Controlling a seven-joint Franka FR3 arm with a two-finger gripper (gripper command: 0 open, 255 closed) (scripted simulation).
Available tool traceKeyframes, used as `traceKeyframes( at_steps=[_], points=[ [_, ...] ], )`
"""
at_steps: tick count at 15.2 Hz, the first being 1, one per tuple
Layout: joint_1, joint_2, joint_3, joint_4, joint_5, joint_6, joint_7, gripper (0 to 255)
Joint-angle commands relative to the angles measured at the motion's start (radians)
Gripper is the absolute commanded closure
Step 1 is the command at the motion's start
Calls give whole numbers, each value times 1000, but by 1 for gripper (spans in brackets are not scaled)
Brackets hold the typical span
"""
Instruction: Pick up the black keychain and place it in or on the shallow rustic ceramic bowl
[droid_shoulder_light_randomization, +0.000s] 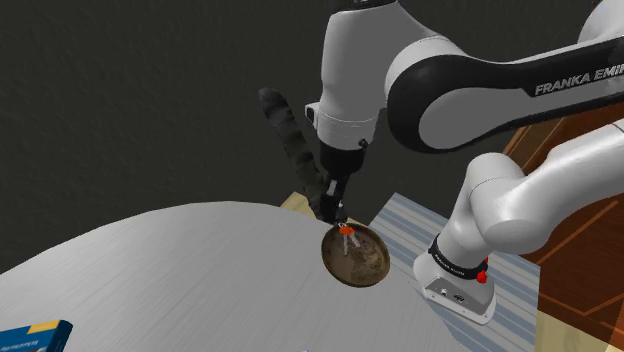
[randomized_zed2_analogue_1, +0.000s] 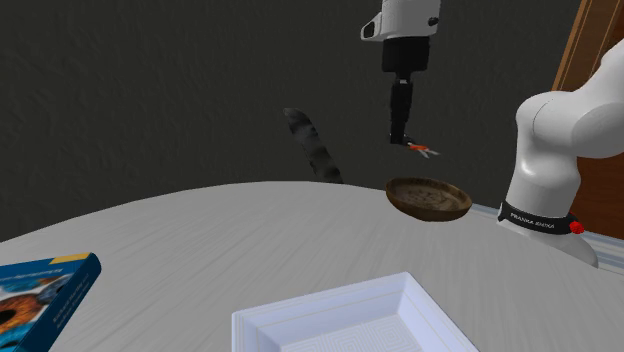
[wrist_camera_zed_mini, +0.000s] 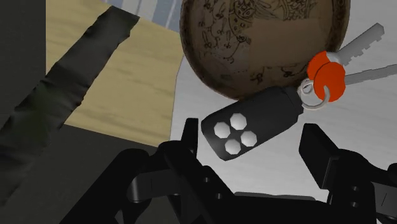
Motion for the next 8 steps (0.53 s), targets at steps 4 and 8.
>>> traceKeyframes(
  at_steps=[4, 8],
  points=[
    [31, -152, -29, -116, 17, -40, -21, 255],
    [35, -141, -17, -163, 28, 18, -22, 255]
  ],
)
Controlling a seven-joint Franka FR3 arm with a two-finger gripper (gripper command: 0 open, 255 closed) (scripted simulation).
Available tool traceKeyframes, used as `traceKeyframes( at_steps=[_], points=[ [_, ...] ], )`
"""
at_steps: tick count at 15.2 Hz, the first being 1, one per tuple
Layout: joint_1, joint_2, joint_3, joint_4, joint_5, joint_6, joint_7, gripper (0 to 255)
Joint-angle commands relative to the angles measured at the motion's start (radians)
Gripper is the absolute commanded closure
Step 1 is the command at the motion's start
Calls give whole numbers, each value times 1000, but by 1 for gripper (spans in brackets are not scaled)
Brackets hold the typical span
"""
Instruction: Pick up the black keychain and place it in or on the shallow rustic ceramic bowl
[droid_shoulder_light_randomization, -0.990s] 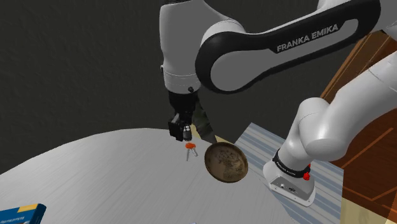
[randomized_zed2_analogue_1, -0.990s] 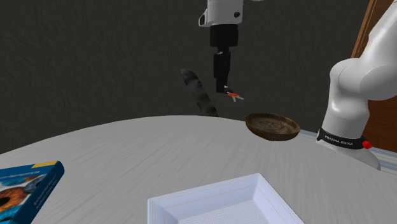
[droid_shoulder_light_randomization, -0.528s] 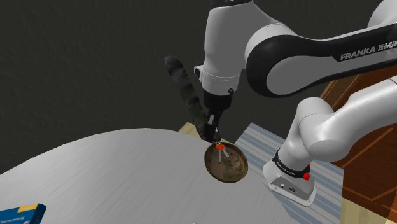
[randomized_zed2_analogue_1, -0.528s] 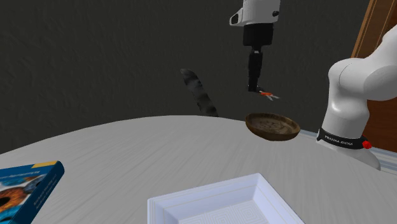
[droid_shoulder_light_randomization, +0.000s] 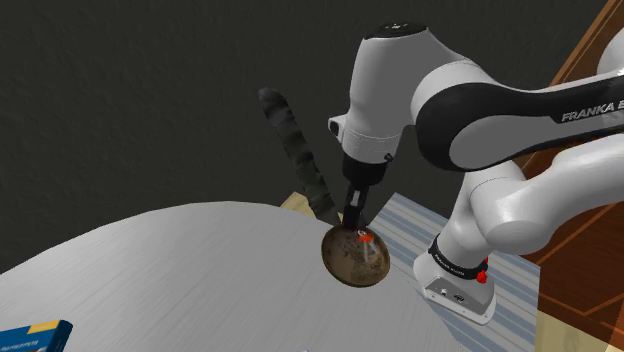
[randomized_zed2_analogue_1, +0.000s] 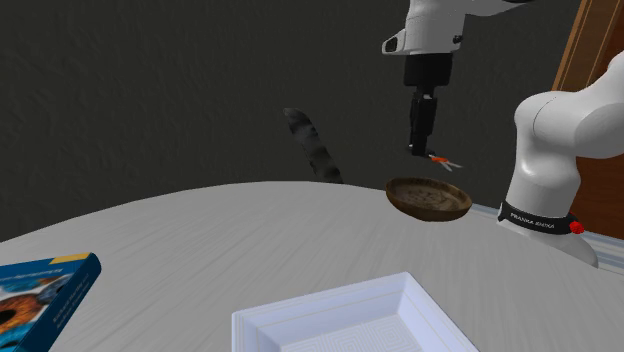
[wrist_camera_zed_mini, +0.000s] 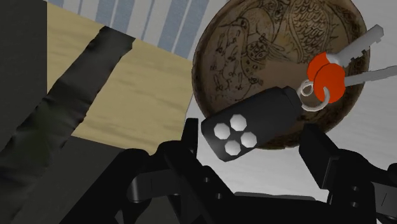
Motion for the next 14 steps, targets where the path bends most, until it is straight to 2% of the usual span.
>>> traceKeyframes(
  at_steps=[1, 10, 14],
  points=[
    [1, 5, 5, -24, 5, 29, -2, 255],
    [9, 54, 35, -118, 32, 171, -5, 255],
    [9, 54, 35, -118, 32, 171, -5, 255]
  ],
)
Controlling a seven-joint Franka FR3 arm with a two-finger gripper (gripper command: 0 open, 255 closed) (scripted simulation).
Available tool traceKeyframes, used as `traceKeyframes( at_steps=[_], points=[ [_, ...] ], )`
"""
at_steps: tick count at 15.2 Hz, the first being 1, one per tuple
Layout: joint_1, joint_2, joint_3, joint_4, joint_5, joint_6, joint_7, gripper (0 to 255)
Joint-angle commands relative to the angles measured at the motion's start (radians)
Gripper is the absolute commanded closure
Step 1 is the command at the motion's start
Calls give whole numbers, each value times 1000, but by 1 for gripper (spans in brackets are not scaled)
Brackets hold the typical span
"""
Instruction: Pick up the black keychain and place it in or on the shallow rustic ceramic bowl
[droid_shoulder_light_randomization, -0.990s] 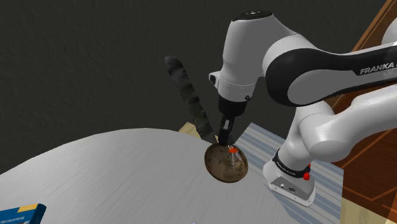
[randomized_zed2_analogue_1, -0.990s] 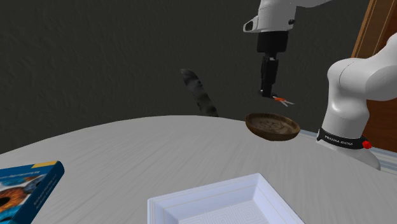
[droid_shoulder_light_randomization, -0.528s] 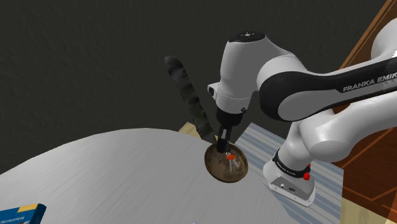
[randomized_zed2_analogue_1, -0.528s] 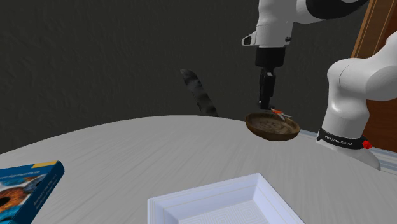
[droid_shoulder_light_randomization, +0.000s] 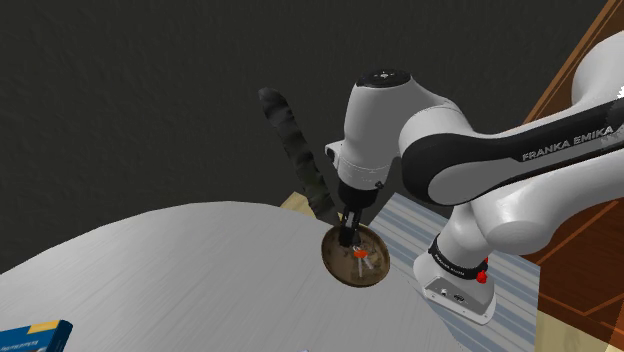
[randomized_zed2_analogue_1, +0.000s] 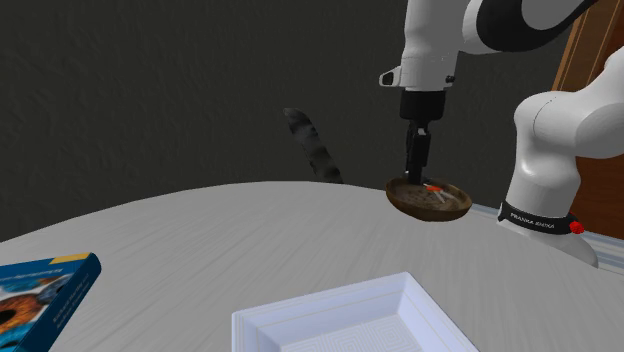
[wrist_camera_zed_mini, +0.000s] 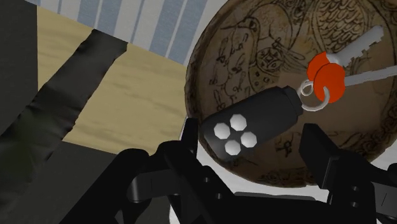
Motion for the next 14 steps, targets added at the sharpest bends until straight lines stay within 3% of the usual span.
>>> traceKeyframes(
  at_steps=[1, 3, 4, 9, 12, 14],
  points=[
    [0, 1, 0, 0, 0, 1, 0, 255],
    [0, 1, 0, 0, 0, 1, 0, 255],
    [0, 1, 0, 0, 0, 1, 0, 0],
    [0, 1, 0, 0, 0, 1, 0, 0],
    [-7, -39, -25, 79, -23, -117, 2, 0],
    [-9, -46, -31, 102, -28, -147, 3, 0]
  ],
)
